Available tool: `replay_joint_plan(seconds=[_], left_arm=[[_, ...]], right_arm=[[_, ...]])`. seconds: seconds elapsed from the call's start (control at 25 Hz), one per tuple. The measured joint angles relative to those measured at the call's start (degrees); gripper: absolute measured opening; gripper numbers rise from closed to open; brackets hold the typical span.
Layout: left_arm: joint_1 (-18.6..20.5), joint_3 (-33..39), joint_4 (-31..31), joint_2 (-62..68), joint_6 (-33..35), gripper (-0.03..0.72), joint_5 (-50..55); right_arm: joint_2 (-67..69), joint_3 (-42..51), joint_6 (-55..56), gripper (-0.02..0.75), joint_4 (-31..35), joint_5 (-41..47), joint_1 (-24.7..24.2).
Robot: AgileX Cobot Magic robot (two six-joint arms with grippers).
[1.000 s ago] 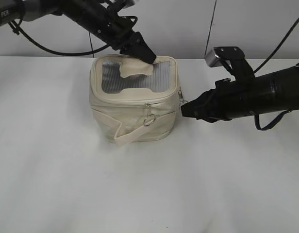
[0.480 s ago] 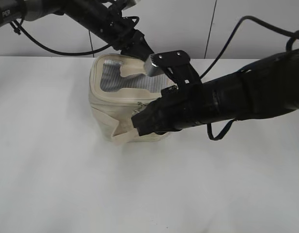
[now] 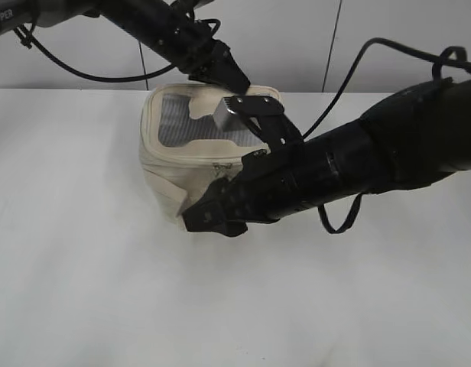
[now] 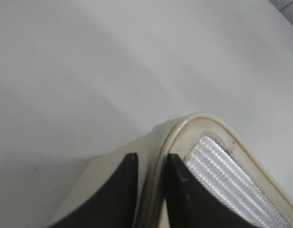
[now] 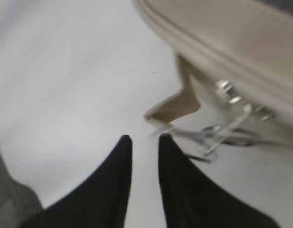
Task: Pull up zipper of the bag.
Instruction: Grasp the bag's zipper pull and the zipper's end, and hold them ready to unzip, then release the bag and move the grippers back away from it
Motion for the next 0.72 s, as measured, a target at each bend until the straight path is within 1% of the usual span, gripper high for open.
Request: replay_joint_plan(seconds=[0.04,0.08,0.12,0.16,0.24,0.36,0.44,0.52,0.6,0.68,0.72], left_arm=[[0.0,0.0,0.1,-0.3,-0.3,0.216,-0.1],[0.0,0.1,0.4,-0.9,-1.1,0.265,-0.1],[0.0,0.1,1.0,-1.5,-2.3,0.291,0.0],[0.0,0.1,1.5,-2.2,-3.2,0.309,0.1],[0.2,0.1,1.8,-4.1,-4.6,0.318,0.4],[0.6,0.1,3.1,-7.5,-6.7,0.309,0.5],[0.7,0.1,6.6,-10.1,-9.0,0.305,0.6],[0.7,0.4,11.7,-13.3,-12.2,0.3,0.6],[0.7,2.9,16.4,-17.0,-14.6,0.296,0.6],[0.7,7.5,19.5,-21.9,-16.5,0.295,0.5],[0.7,10.9,21.4,-24.2,-17.5,0.294,-0.2]], right_arm=[[-0.6,0.0,2.5,0.391,-2.5,0.8,-0.3],[-1.3,0.0,6.2,0.472,-6.9,1.5,-0.8],[-2.2,0.0,9.7,0.515,-10.5,1.8,-1.4],[-3.5,0.0,13.9,0.542,-15.0,2.5,-2.6],[-5.6,0.0,20.5,0.549,-22.1,5.1,-4.9],[-8.9,0.0,27.8,0.547,-29.1,10.8,-8.8],[-11.0,0.0,31.8,0.547,-32.4,14.5,-11.7],[-12.8,0.0,36.4,0.547,-37.3,16.8,-14.0],[-14.8,0.0,42.5,0.547,-43.4,18.7,-15.6],[-17.2,0.0,49.1,0.547,-51.0,20.7,-16.4],[-18.6,0.0,51.5,0.547,-53.6,21.7,-16.4]])
